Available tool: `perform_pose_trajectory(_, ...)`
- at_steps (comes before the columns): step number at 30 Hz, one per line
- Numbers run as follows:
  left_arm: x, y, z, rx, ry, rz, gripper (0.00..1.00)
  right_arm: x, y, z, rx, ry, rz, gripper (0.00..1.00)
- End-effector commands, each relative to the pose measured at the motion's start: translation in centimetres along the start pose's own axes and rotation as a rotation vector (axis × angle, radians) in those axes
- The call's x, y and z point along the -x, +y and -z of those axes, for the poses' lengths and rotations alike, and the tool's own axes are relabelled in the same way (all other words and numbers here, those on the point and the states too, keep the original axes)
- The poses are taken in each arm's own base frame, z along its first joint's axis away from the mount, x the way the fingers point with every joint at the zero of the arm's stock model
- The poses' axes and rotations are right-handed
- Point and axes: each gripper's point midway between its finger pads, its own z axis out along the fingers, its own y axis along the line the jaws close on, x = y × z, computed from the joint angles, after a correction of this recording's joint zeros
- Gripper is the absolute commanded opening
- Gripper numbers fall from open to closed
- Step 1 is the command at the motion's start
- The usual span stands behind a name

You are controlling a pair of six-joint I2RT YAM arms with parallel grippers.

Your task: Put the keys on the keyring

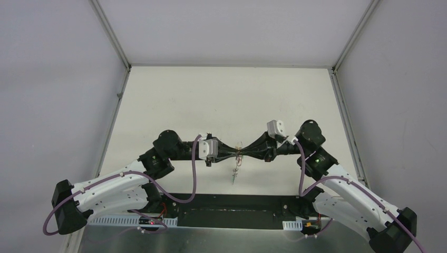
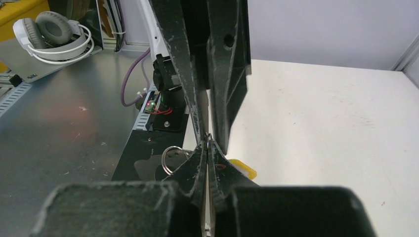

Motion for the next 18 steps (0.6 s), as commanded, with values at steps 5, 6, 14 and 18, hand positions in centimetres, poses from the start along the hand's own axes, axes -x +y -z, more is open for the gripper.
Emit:
perform_pose_trajectory(5,4.4,0.7,0.8,0.045,-0.103,-0.103,0.46,0.3,0.4,0.6,-0.009,0.023,0.044,0.00)
perform_pose_trajectory(6,4.5,0.6,1.1,0.045,-0.099,-0.115,0.51,0.2,0.4,0.7,-0.011,0.026,0.051,0.00)
perform_pose_trajectory(14,4.7,1.0,3.3,0.127,-0.065,-0.107,0.69,0.3,0.8,1.4,-0.029,0.037,0.110,0.00)
perform_pose_trajectory(18,4.1,2.5,4.2,0.256,-0.051,0.011,0.80,1.0,-0.8,1.8,-0.147,0.036,0.075,0.00)
